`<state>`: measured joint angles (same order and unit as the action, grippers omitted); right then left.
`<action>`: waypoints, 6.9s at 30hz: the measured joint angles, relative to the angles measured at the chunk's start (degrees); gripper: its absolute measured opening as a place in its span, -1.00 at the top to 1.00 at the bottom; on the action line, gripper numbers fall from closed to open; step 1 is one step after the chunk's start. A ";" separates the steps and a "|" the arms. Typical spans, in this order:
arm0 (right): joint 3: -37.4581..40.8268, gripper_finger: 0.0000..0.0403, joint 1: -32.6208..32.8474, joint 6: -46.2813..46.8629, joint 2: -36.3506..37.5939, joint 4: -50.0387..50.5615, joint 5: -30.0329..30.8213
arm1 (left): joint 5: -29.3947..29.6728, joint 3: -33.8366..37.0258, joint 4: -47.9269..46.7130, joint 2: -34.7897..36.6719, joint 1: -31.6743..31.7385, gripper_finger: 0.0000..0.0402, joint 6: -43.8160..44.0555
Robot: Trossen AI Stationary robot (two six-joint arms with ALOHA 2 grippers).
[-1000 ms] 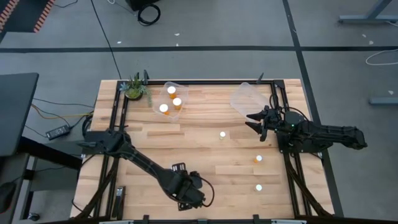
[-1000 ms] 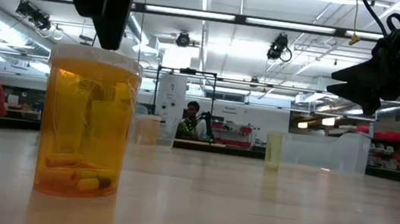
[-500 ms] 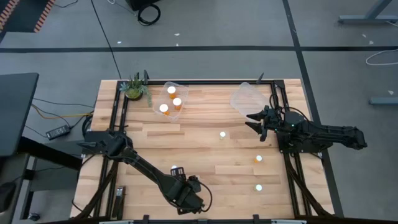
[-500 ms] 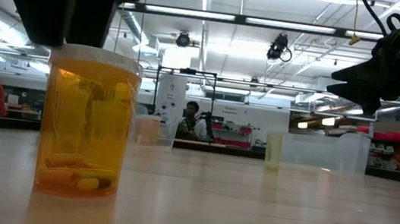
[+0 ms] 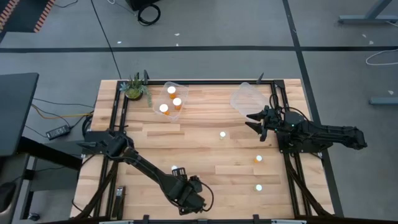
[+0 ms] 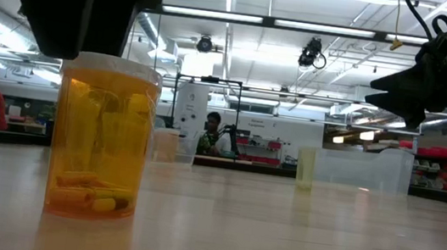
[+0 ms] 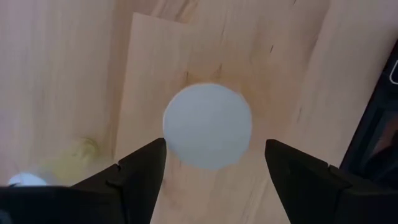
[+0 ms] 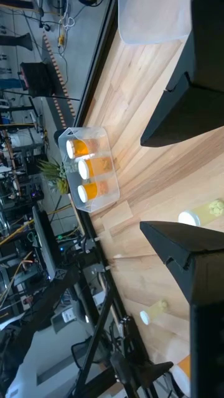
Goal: Pick and place medicine bottles into bin by pill shape (circle, oval)
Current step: Put the large orange pill bottle into the left transparent bin, then move the small yellow pill bottle to the top middle of the table
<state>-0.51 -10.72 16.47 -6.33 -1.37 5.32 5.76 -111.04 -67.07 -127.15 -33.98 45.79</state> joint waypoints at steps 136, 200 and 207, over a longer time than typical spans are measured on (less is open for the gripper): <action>0.02 -0.06 0.00 0.00 -0.39 -0.02 0.00 | 1.51 32.33 8.10 31.58 58.91 -0.07 -38.20; 0.04 -0.06 0.00 0.00 -0.39 -0.02 0.00 | 0.40 44.35 21.40 31.54 59.47 -0.22 -34.03; 0.04 -0.06 0.00 0.00 -0.39 -0.02 0.00 | 0.38 44.35 21.43 31.54 59.18 -0.23 -34.73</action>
<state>-0.47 -10.72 16.47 -6.72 -1.39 5.32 6.14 -66.70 -45.64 -95.61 25.21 11.06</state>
